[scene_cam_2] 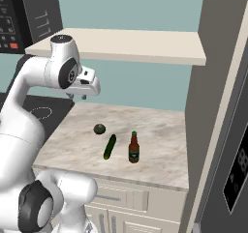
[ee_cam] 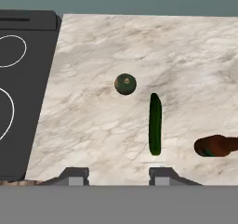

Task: Place the beer on the top shelf of the fridge to keep it out of children's reach, and place the cucumber and squash on lower shelves for easy access.

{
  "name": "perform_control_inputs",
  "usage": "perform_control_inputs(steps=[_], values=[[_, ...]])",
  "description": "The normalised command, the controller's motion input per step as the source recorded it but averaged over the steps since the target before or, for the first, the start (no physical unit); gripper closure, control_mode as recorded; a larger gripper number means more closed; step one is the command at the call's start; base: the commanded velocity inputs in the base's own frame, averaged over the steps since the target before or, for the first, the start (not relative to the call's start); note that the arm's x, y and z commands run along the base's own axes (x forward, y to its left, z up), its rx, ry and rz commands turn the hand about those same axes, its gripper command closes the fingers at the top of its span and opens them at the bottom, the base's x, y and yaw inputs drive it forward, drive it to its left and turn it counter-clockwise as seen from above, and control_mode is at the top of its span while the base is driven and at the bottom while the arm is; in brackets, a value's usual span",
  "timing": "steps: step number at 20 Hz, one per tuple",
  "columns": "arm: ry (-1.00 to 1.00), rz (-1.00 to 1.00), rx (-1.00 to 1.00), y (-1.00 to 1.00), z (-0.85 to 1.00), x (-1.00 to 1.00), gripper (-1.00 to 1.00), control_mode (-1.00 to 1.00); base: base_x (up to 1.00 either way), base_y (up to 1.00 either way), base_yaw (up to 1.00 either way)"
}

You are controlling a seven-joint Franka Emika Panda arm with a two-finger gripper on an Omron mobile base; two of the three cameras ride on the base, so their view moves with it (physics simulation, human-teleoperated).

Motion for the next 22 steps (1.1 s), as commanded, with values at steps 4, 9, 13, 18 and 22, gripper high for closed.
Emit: perform_control_inputs(steps=[4, 9, 13, 18, 22], values=[[-0.10, 0.00, 0.00, -0.06, -0.01, -0.20, -1.00, -1.00, 0.00, 0.00, 0.00], [-0.19, 0.00, 0.00, -0.25, -0.31, -0.50, -1.00, -1.00, 0.00, 0.00, 0.00], [-0.17, -0.01, 0.00, -0.38, -0.57, -0.43, -1.00, -1.00, 0.00, 0.00, 0.00], [-0.09, -0.06, 0.00, -0.53, -0.50, -0.13, -1.00, -1.00, 0.00, 0.00, 0.00], [-0.01, -0.14, 0.00, -0.64, -0.39, -0.01, -1.00, -1.00, 0.00, 0.00, 0.00]])
